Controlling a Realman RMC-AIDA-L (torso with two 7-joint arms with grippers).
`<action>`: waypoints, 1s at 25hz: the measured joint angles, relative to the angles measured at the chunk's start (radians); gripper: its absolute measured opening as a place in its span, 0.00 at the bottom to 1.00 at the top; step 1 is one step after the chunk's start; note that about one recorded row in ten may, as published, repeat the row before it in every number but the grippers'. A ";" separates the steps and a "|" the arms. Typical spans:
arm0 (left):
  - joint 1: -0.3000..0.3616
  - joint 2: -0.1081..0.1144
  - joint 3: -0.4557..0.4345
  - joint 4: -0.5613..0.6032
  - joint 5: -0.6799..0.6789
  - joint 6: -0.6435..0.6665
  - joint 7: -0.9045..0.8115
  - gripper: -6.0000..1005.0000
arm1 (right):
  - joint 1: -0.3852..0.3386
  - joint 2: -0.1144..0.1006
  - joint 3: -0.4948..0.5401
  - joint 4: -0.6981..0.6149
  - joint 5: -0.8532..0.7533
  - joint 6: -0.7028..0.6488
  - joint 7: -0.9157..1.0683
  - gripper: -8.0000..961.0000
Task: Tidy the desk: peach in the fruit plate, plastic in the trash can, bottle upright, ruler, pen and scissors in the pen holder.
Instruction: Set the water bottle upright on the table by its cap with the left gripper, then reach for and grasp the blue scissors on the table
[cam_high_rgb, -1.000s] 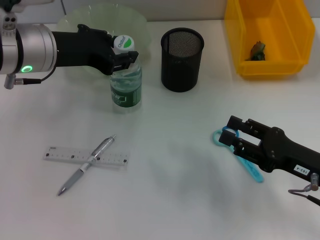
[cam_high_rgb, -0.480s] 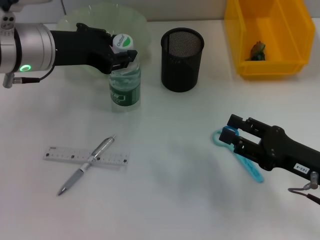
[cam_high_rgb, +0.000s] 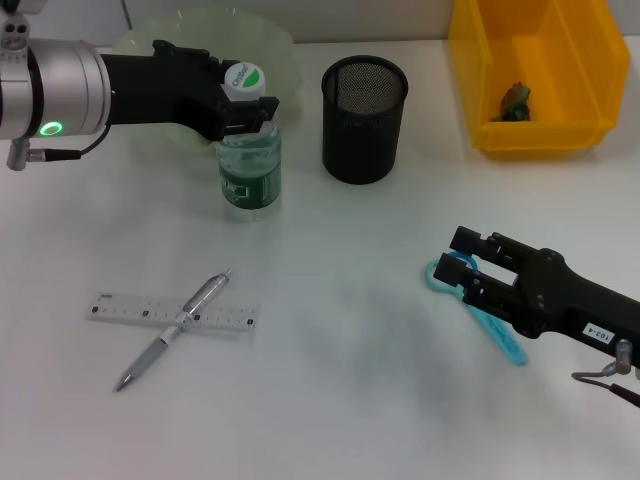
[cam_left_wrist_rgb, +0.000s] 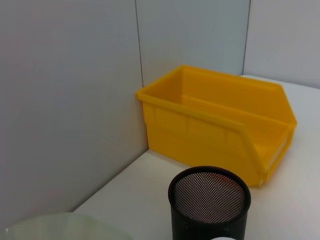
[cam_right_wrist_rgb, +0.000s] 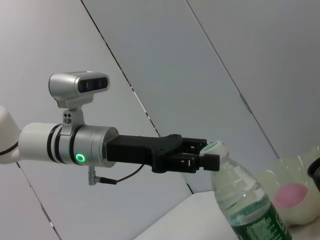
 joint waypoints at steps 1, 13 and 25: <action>-0.003 0.000 -0.003 -0.005 0.000 0.000 0.000 0.47 | 0.000 0.000 0.000 0.000 0.000 0.000 0.000 0.64; -0.004 -0.001 -0.041 0.003 -0.017 -0.006 0.008 0.74 | 0.005 0.000 0.001 0.000 0.002 0.008 0.004 0.64; 0.061 0.000 -0.124 0.017 -0.241 0.001 0.139 0.74 | 0.008 0.000 0.000 0.000 0.003 0.009 0.006 0.64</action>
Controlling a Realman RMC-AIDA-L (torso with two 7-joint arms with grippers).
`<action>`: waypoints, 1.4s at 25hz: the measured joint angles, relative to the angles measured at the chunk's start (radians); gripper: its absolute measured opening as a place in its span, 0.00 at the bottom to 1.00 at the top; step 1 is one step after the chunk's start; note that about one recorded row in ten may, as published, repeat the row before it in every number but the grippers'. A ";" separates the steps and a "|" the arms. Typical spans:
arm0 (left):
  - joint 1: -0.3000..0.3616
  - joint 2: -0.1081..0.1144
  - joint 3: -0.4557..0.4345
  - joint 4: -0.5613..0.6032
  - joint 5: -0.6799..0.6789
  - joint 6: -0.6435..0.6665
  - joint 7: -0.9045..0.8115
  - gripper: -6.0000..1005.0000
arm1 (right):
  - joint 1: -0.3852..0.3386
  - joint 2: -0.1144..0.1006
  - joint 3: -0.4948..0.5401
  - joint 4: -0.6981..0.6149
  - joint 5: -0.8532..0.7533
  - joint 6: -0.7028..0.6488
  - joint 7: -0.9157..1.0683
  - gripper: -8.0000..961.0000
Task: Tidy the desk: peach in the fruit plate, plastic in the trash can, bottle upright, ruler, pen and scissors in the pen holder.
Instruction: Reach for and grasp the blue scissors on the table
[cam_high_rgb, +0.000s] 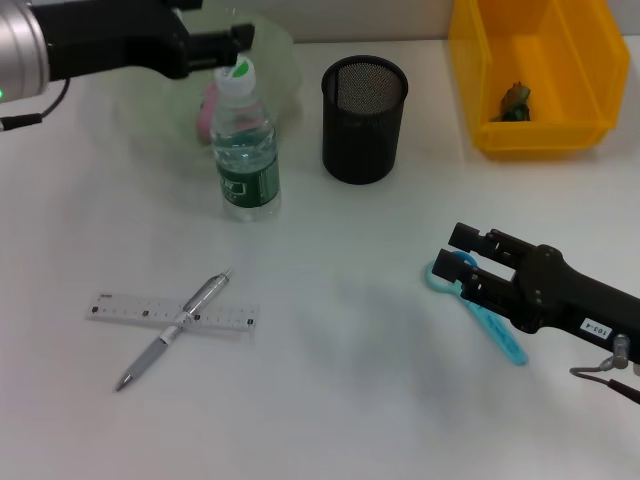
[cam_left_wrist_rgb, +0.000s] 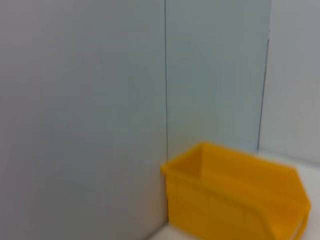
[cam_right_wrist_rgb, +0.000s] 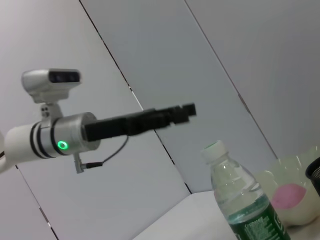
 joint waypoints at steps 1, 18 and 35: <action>0.011 0.001 -0.008 0.000 -0.039 0.003 0.022 0.74 | 0.000 0.000 0.000 0.000 0.001 0.000 0.000 0.64; 0.011 0.012 -0.260 -0.452 -0.341 0.639 0.447 0.74 | -0.002 -0.002 0.000 -0.001 -0.002 -0.006 0.006 0.64; 0.013 0.003 -0.255 -0.639 -0.181 0.717 0.650 0.73 | -0.006 -0.013 0.001 -0.338 -0.075 -0.018 0.433 0.64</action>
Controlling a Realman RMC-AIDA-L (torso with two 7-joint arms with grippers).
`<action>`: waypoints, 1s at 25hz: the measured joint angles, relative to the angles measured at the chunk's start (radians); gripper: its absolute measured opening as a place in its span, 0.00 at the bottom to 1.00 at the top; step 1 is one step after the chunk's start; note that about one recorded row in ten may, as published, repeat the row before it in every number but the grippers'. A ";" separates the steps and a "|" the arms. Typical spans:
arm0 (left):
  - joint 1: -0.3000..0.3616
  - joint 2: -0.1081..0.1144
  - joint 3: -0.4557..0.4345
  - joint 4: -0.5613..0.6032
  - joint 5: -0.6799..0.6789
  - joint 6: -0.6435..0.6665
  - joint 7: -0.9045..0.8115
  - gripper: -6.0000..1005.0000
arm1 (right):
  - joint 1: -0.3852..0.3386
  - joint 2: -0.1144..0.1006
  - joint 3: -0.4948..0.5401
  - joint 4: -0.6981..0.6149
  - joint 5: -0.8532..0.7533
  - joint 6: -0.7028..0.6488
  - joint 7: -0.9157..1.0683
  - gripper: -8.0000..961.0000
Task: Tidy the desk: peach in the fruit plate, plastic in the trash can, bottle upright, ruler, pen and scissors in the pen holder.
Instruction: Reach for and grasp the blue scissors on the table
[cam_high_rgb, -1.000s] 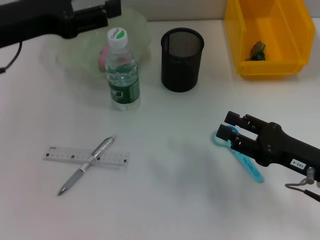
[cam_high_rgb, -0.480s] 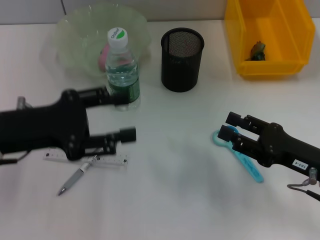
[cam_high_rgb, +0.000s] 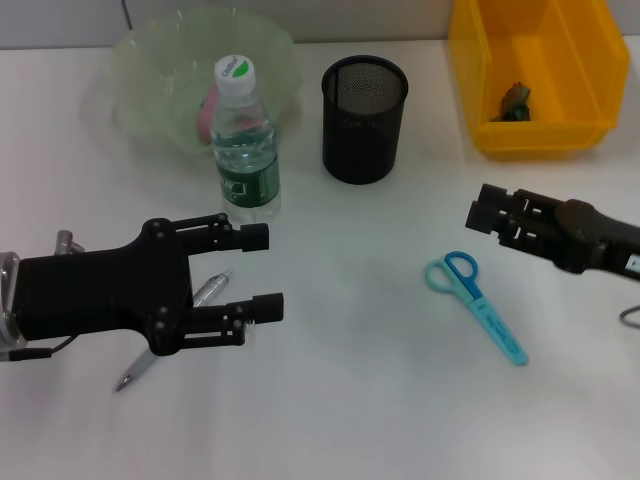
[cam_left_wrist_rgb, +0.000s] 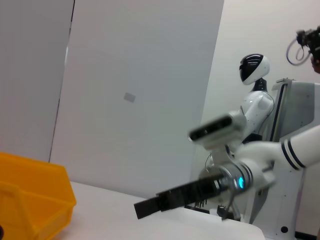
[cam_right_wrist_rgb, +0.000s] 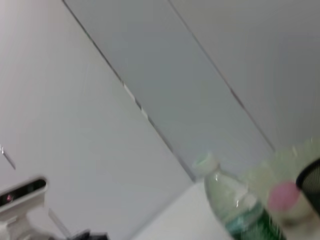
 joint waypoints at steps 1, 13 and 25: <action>-0.002 0.000 -0.001 -0.001 0.000 -0.002 0.000 0.73 | 0.003 0.000 0.000 -0.070 -0.037 -0.003 0.073 0.64; 0.001 -0.002 -0.004 -0.028 0.001 -0.026 0.000 0.73 | 0.230 -0.054 0.004 -0.622 -0.666 -0.222 0.845 0.64; 0.000 -0.003 -0.004 -0.031 0.001 -0.046 0.003 0.73 | 0.466 -0.049 -0.012 -0.565 -1.048 -0.322 1.033 0.64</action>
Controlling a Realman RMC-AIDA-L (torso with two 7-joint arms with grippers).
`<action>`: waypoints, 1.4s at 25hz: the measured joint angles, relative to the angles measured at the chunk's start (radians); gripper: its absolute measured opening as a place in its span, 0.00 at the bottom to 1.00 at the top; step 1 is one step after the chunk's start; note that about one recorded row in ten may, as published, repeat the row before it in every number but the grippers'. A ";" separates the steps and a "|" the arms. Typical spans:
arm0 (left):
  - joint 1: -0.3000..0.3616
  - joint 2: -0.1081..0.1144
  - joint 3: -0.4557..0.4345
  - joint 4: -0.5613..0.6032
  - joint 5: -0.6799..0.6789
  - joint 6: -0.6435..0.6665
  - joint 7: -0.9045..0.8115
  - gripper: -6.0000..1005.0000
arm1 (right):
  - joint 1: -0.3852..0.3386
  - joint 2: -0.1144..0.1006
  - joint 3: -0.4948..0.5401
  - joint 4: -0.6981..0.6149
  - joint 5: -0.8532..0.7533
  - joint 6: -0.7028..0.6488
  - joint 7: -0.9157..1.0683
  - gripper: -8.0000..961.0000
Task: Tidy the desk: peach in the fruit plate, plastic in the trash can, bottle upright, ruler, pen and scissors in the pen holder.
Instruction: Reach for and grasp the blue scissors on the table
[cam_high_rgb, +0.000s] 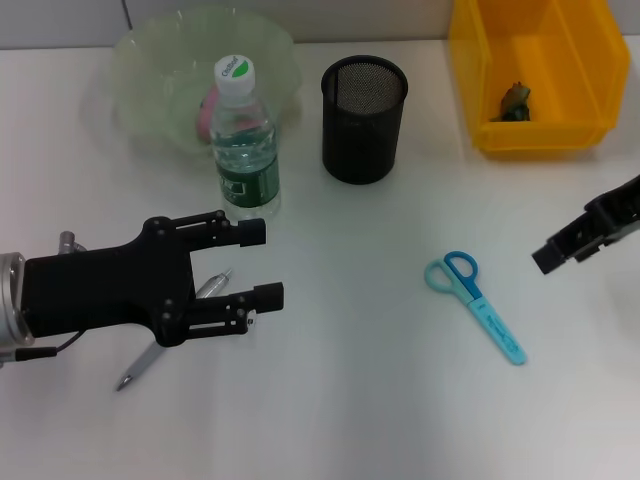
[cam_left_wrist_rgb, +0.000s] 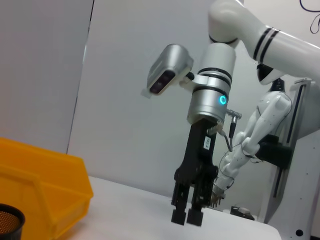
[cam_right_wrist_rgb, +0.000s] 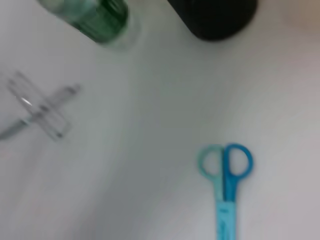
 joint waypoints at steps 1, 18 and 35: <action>0.000 0.000 0.000 0.000 0.000 0.000 0.000 0.73 | 0.015 0.005 -0.011 0.009 -0.027 0.002 0.007 0.64; 0.001 0.002 -0.001 -0.013 0.000 -0.027 0.045 0.73 | 0.081 0.063 -0.301 0.152 -0.106 0.209 0.103 0.64; -0.007 0.002 -0.006 -0.024 0.000 -0.034 0.051 0.73 | 0.070 0.069 -0.368 0.188 -0.073 0.282 0.118 0.64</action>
